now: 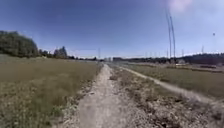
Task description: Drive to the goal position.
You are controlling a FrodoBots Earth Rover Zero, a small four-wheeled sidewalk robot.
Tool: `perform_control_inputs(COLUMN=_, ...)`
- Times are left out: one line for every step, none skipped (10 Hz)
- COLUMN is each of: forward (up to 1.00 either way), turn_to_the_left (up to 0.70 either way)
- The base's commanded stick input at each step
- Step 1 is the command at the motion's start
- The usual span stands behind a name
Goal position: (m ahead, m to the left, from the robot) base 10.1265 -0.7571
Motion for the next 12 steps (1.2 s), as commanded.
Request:
perform_control_inputs(forward=0.70, turn_to_the_left=-0.32)
perform_control_inputs(forward=0.70, turn_to_the_left=-0.12)
perform_control_inputs(forward=0.70, turn_to_the_left=0.00)
perform_control_inputs(forward=0.70, turn_to_the_left=0.00)
perform_control_inputs(forward=0.70, turn_to_the_left=0.00)
perform_control_inputs(forward=0.70, turn_to_the_left=0.00)
perform_control_inputs(forward=0.70, turn_to_the_left=0.00)
perform_control_inputs(forward=0.70, turn_to_the_left=0.00)
perform_control_inputs(forward=0.70, turn_to_the_left=0.00)
perform_control_inputs(forward=0.70, turn_to_the_left=0.00)
perform_control_inputs(forward=0.70, turn_to_the_left=0.00)
perform_control_inputs(forward=0.70, turn_to_the_left=0.00)
